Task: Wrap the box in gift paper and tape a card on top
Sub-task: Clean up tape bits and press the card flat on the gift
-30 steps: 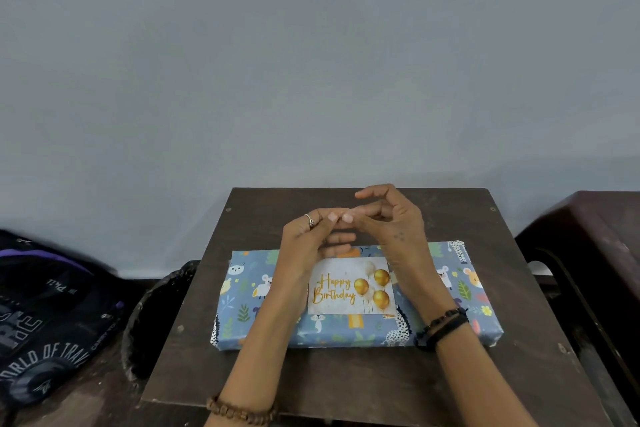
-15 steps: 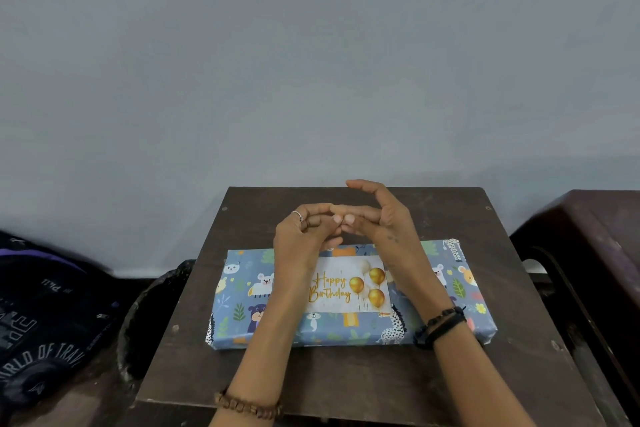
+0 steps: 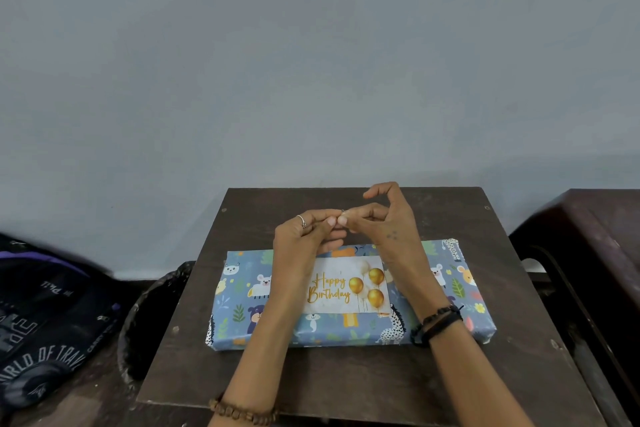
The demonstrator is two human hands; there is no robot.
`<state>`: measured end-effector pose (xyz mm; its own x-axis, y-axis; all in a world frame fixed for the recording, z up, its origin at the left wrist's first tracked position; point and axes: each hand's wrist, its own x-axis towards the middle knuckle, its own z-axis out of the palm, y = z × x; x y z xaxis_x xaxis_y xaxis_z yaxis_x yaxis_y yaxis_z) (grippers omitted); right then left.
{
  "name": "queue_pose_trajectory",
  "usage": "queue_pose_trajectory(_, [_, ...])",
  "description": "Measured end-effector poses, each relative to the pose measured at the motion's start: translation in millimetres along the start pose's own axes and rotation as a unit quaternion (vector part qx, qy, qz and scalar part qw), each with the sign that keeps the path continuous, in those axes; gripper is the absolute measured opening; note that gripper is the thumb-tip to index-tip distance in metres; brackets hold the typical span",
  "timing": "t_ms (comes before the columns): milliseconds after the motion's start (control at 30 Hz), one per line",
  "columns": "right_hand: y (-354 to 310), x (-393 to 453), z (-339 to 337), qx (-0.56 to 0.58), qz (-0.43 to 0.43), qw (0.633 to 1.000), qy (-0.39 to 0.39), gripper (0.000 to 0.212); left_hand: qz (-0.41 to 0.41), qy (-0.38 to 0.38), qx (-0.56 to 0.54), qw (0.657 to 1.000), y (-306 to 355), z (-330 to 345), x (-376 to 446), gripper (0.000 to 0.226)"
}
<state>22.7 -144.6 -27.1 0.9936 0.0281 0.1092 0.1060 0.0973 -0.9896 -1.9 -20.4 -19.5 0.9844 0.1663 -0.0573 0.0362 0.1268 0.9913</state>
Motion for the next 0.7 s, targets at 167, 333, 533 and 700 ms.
queue_pose_trajectory(167, [0.3,-0.6,0.2,-0.014,-0.008,1.000,-0.004,0.042,-0.012,0.000,-0.028,1.000,1.0,-0.2,-2.5,0.015])
queue_pose_trajectory(333, [-2.3,-3.4,1.7,-0.044,-0.026,0.999,-0.002,0.045,-0.009,0.022,0.005,1.000,-0.3,1.9,-0.6,0.016])
queue_pose_trajectory(533, [-2.6,-3.6,2.8,-0.047,-0.032,0.998,-0.028,0.050,-0.017,0.030,0.009,0.999,0.0,1.4,3.5,0.003])
queue_pose_trajectory(700, [-1.1,-3.8,1.6,-0.043,-0.031,0.998,-0.043,0.042,0.004,0.030,-0.016,0.999,-3.8,-1.6,2.1,0.015])
